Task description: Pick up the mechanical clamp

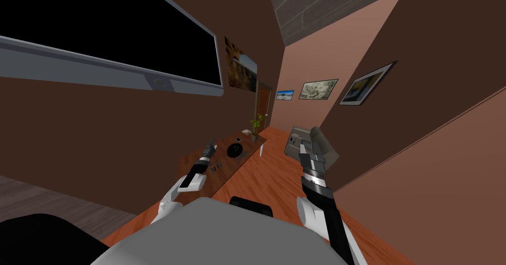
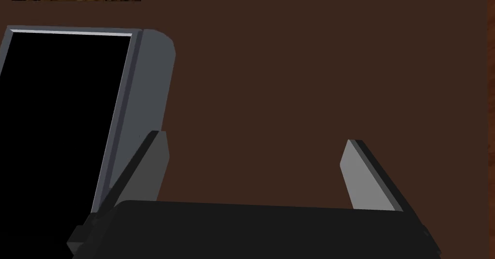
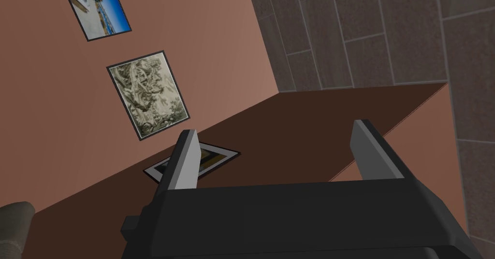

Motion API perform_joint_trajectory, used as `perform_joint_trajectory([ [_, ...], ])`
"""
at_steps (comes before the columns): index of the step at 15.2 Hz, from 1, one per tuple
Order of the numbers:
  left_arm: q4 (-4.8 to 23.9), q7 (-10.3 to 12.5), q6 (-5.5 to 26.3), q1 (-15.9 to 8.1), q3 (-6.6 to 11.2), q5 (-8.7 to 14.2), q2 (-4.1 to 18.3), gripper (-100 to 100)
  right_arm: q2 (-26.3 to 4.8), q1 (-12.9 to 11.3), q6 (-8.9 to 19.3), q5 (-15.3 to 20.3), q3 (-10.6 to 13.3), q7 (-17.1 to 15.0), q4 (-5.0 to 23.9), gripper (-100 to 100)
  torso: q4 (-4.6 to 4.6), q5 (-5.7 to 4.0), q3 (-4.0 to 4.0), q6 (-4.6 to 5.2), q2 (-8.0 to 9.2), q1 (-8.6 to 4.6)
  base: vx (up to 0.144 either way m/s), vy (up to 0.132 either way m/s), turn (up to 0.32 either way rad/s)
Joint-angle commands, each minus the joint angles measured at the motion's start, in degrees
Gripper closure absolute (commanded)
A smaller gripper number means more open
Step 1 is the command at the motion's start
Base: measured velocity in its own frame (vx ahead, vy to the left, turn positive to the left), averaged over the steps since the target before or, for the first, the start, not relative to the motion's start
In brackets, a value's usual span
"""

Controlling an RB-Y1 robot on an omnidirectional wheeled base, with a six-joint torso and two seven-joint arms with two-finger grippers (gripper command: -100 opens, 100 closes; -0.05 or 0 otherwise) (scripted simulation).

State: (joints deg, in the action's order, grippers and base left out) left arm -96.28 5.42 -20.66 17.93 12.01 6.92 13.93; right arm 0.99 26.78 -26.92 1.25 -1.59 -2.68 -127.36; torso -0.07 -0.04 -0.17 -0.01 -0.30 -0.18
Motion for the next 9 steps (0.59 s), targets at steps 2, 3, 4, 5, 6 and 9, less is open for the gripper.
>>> perform_joint_trajectory([
  [2,3.54,0.10,0.19,-0.57,0.93,0.30,0.29,-100,0.00,0.00,0.00,0.00,0.00,0.00,0.00,0,-0.01,0.00,-0.01,0.00,-0.01,-0.02,0.057,-0.047,0.018],
  [3,4.98,0.14,0.63,-1.37,2.06,0.64,0.44,-100,0.00,0.00,0.00,0.00,0.00,0.00,0.00,0,0.00,0.00,0.02,0.00,0.05,0.01,0.043,-0.036,0.021],
  [4,5.50,0.14,0.63,-1.37,2.06,0.64,0.44,-100,0.00,0.00,0.00,0.00,0.00,0.00,0.00,0,0.01,0.00,0.04,0.00,0.07,0.03,0.049,-0.039,0.024],
  [5,6.54,0.14,0.63,-1.37,2.06,0.64,0.44,-100,0.00,0.00,0.00,0.00,0.00,0.00,0.00,0,0.01,0.01,0.03,0.01,0.07,0.03,0.033,-0.030,0.007],
  [6,8.34,0.18,1.08,-2.18,3.19,0.97,0.54,-100,0.00,-0.01,0.00,0.00,0.00,0.00,0.00,0,0.01,0.01,0.05,0.00,0.11,0.05,0.040,-0.033,0.021],
  [9,12.59,0.22,1.53,-2.99,4.34,1.31,0.60,-100,0.00,0.00,0.00,0.00,0.00,0.00,0.00,0,0.01,0.01,0.04,0.00,0.07,0.03,0.055,-0.044,0.029],
])
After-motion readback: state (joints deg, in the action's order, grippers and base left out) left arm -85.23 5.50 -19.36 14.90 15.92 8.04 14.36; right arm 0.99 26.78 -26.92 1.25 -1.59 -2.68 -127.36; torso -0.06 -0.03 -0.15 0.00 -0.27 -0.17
